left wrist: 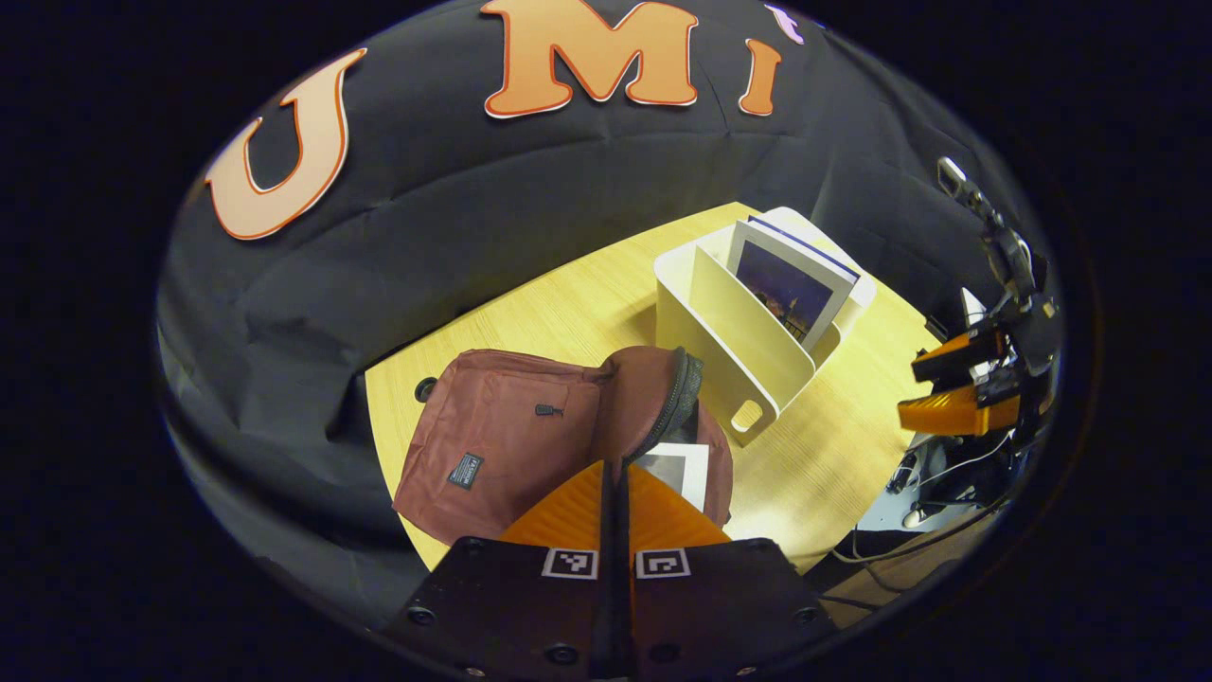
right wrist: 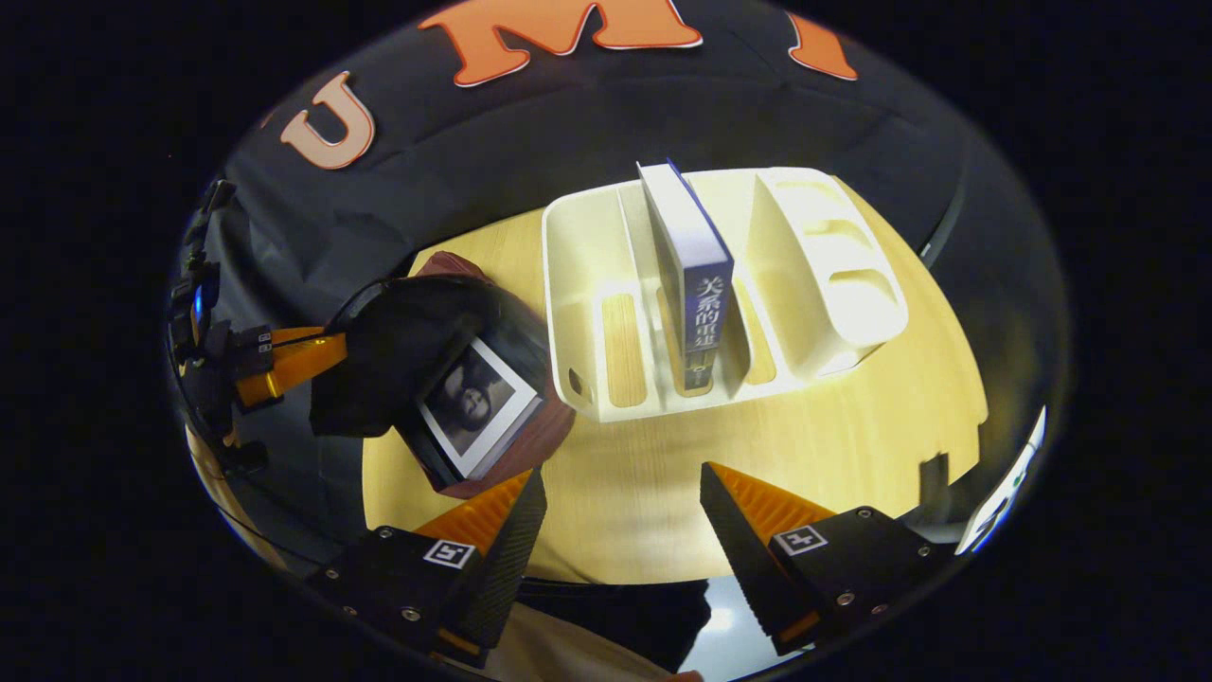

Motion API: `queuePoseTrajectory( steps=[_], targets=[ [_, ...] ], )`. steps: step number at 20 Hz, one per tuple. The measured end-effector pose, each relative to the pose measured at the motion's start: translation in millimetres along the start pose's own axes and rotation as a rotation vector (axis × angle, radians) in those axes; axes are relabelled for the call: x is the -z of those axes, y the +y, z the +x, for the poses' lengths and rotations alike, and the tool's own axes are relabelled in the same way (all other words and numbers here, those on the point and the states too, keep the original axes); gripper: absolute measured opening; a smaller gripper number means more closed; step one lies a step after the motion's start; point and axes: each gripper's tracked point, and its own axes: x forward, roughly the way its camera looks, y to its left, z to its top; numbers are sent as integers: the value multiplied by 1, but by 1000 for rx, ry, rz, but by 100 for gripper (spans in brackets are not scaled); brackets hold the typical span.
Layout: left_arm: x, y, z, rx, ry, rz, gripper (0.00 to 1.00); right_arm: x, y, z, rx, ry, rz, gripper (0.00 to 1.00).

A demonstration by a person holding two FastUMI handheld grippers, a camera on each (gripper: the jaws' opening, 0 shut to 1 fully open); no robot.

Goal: Open the schoolbag, grab two books from the bookshelf and put them into the schoolbag.

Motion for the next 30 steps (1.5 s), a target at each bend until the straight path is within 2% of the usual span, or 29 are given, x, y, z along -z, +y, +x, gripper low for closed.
queuePoseTrajectory(
  steps=[2, 4, 7, 10, 14, 17, 20, 24, 29, 30],
  targets=[
    [1, -2, 0, 3, -3, -4, 1, -24, -18, -13, 46, -11, -62, 98],
    [4, -4, 1, 7, -5, -14, 1, -49, -26, -22, 57, -9, -89, 100],
    [6, -3, 1, 10, -6, -28, 1, -95, -42, -26, 105, -19, -151, 98],
    [7, 0, 1, 6, -7, -34, 1, -131, -25, -15, 42, 16, -111, 98],
    [8, 7, 5, 4, -2, -56, 1, -168, -42, 16, 102, 68, -106, 98],
    [10, 11, 8, 4, 5, -70, 1, -177, -31, 41, 51, 138, -44, 99],
    [11, 13, 12, 5, 15, -79, 1, -179, -35, 65, 62, 189, -48, 98],
    [13, 17, 14, 2, 24, -80, 1, -178, -53, 90, 127, 244, -74, 99],
    [16, 19, 18, 1, 31, -88, 1, -174, -54, 107, 119, 302, -59, 98],
    [15, 20, 18, 1, 30, -88, 1, -172, -53, 109, 115, 314, -49, 95]
  ],
)
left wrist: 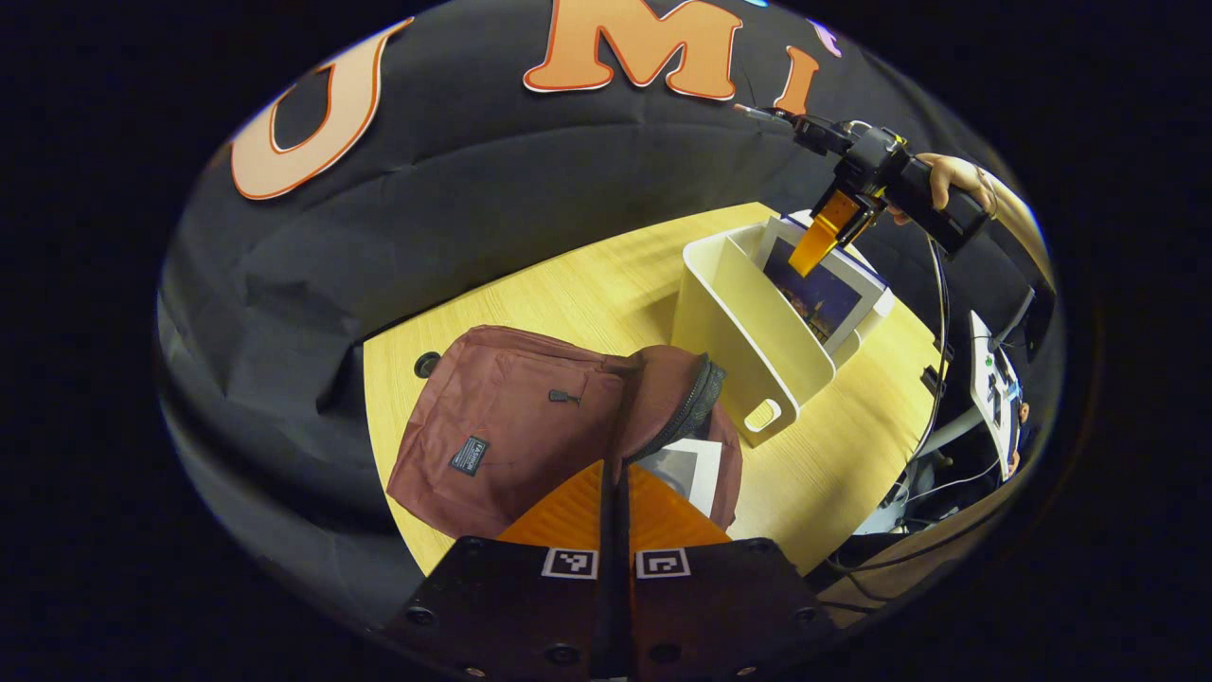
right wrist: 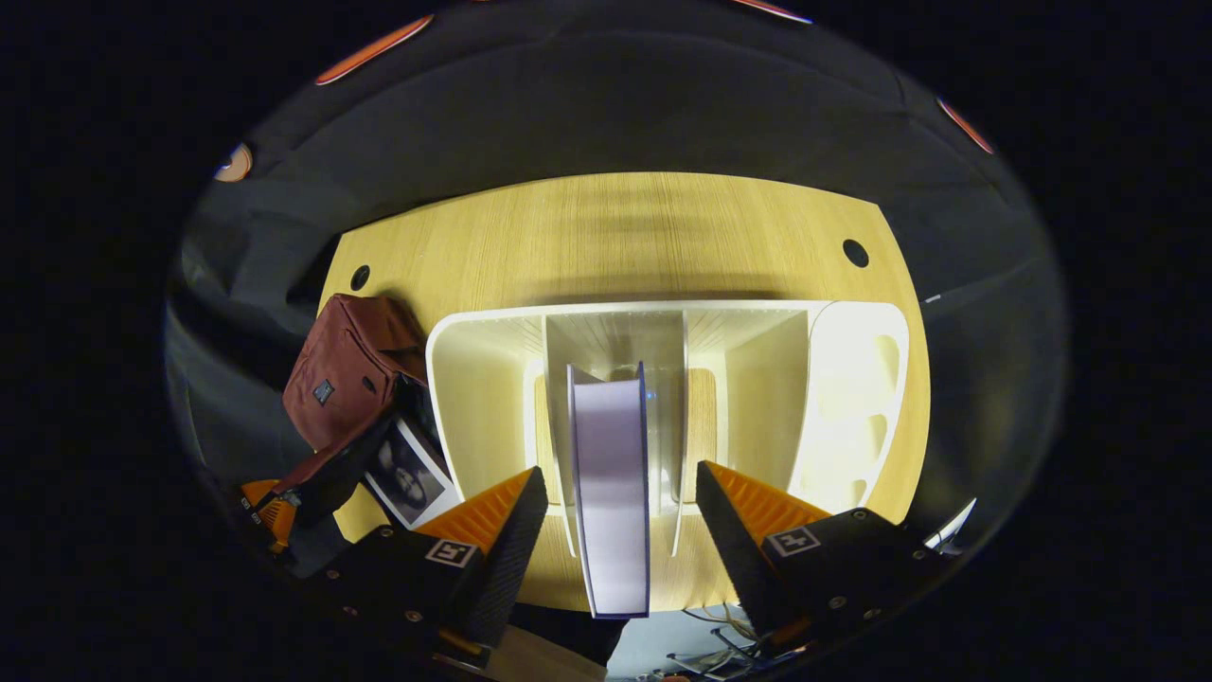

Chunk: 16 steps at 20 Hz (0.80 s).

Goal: Open the schoolbag, grab two books from the bookshelf and put them into the schoolbag.

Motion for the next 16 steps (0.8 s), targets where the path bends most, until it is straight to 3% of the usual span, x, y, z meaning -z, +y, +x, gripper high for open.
queuePoseTrajectory(
  steps=[1, 2, 5, 12, 16],
  targets=[
    [0, 1, 0, -1, 0, 1, 1, 2, 1, 5, -3, 13, 11, 100],
    [0, 1, 0, -3, -1, 3, 1, 5, 2, 9, -3, 24, 20, 72],
    [2, 2, -1, -4, 0, 5, 1, 3, 0, 11, 25, 10, 18, 36],
    [2, 3, 0, -4, -2, 12, 1, 1, 2, 4, 21, -7, 40, 34],
    [1, 1, -2, 5, -8, 15, 1, 8, 7, -23, 22, -32, 48, 34]
  ],
)
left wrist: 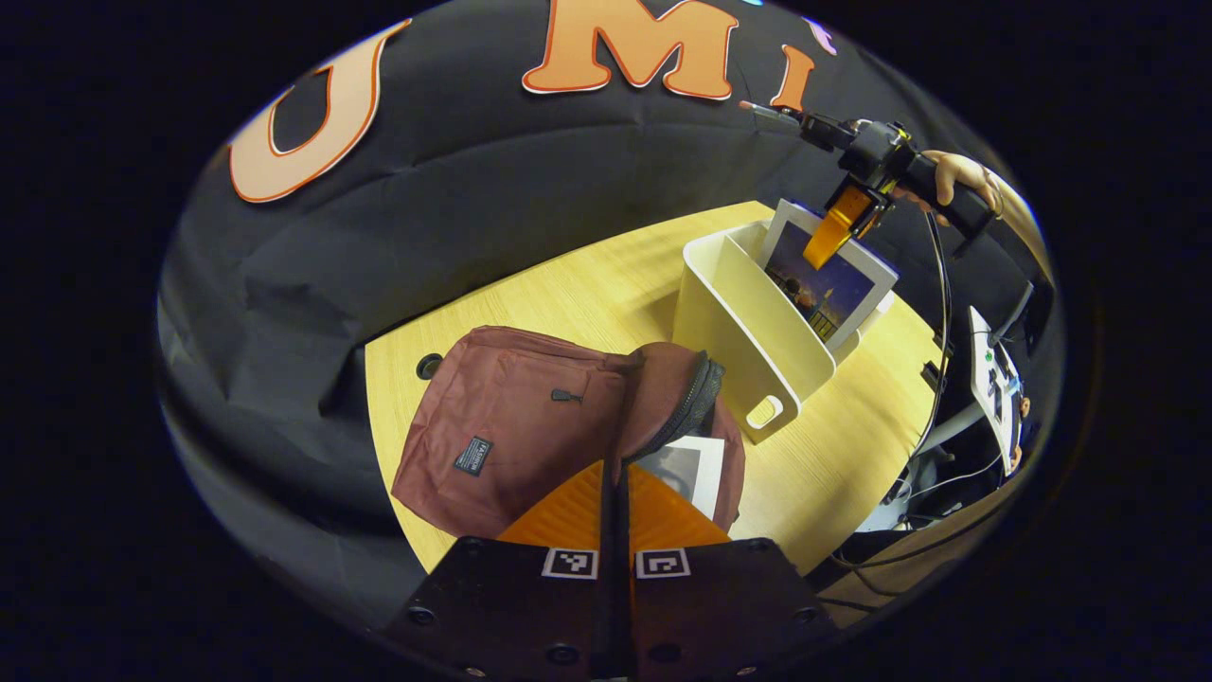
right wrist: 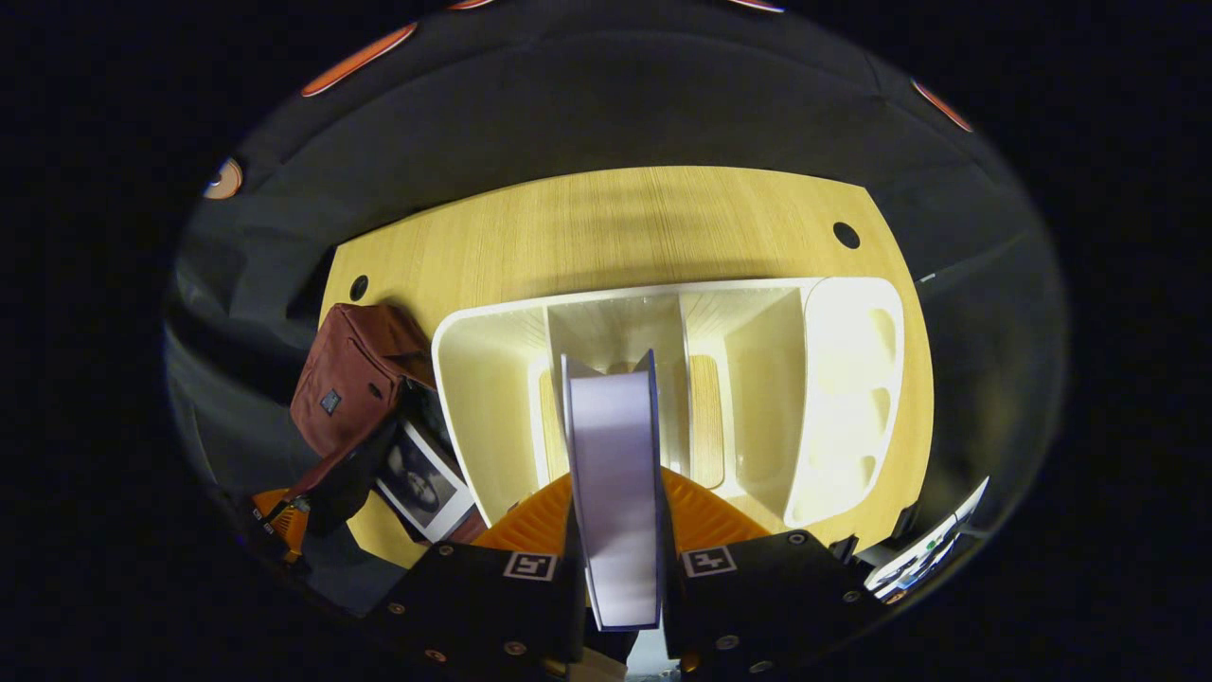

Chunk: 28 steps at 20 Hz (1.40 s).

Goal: Open the schoolbag, grab two books from the bookshelf and put them into the schoolbag.

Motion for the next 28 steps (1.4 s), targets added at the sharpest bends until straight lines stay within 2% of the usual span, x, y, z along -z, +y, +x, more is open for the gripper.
queuePoseTrajectory(
  steps=[2, 7, 10, 13, 15, 17, 20, 26, 28],
  targets=[
    [3, 0, -2, 8, -4, -4, 1, 0, -1, -19, 18, -35, -17, 33],
    [5, 1, -1, 17, -12, 6, 1, 3, 12, -92, 3, -134, -50, 33],
    [4, 4, -1, 20, -18, 1, 1, 25, 19, -135, -11, -181, -82, 33],
    [2, 7, -3, 20, -22, 4, 1, 57, 38, -175, -116, -201, -46, 32],
    [1, 9, -3, 16, -22, 6, 1, 80, 43, -190, -159, -213, -47, 32],
    [0, 9, -4, 15, -21, 9, 1, 99, 51, -192, -228, -214, -9, 32],
    [1, 5, -5, 16, -17, 15, 1, 122, 73, -186, -382, -207, 66, 32],
    [-7, 3, -12, -12, 1, 67, 1, 149, 118, -118, -661, -176, 276, 31],
    [-12, 3, -14, -17, 5, 85, 1, 156, 131, -88, -706, -156, 345, 32]
  ],
)
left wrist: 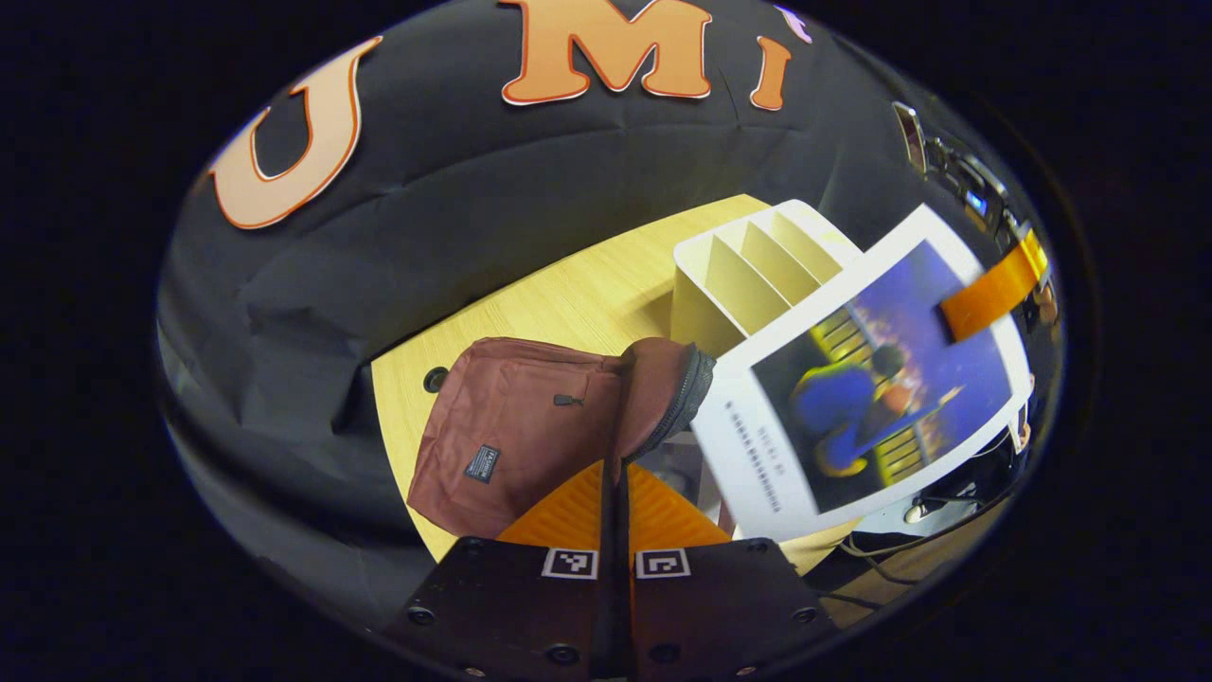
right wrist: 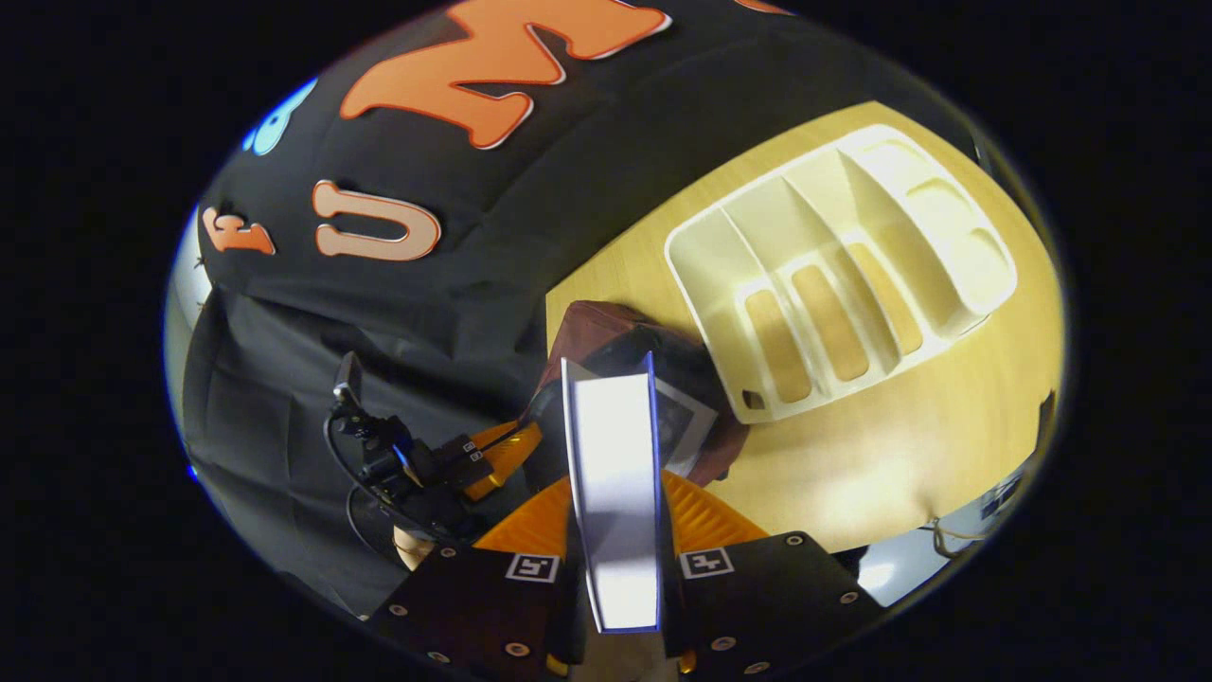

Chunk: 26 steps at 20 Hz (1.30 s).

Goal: Open the schoolbag, grab two books from the bookshelf and put them into the schoolbag.

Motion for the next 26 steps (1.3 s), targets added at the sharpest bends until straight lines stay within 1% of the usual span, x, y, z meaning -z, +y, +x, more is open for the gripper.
queuePoseTrajectory(
  steps=[4, 7, 9, 12, 13, 15, 18, 19, 20, 21, 22, 23, 24, 25, 26],
  targets=[
    [-4, -5, -3, -5, 17, 28, 1, 6, -11, 58, -59, -37, 143, 31],
    [-9, -8, -5, -7, 20, 43, 1, 10, -22, 94, -53, -74, 193, 31],
    [-8, -12, -7, 0, 23, 45, 1, 9, -17, 114, -73, -87, 234, 31],
    [-13, -20, -7, 14, 20, 54, 1, 10, -10, 150, -62, -101, 225, 31],
    [-13, -24, -7, 17, 21, 61, 1, 11, -4, 162, -70, -101, 228, 31],
    [-16, -28, -10, 27, 15, 71, 1, 8, 2, 177, -90, -115, 247, 32],
    [-18, -34, -14, 33, 6, 79, 1, 6, 9, 193, -101, -156, 244, 32],
    [-18, -35, -15, 38, 4, 79, 1, 3, 10, 199, -91, -187, 238, 43],
    [-18, -38, -17, 43, 0, 81, 1, 1, 10, 204, -82, -207, 234, 32],
    [-16, -40, -18, 48, -1, 81, 1, 0, 13, 210, -74, -216, 236, 32],
    [-18, -38, -20, 42, -5, 76, 1, 1, 11, 213, -50, -229, 225, 32],
    [-16, -36, -18, 37, -2, 74, 1, 5, 5, 217, -4, -225, 204, 35],
    [-15, -35, -17, 36, 1, 63, 0, 13, -3, 220, 59, -201, 182, 38],
    [-12, -33, -16, 38, 3, 49, 1, 24, -13, 222, 110, -162, 167, 50],
    [-10, -33, -16, 41, 4, 32, 1, 31, -16, 226, 121, -130, 168, 59]
  ],
)
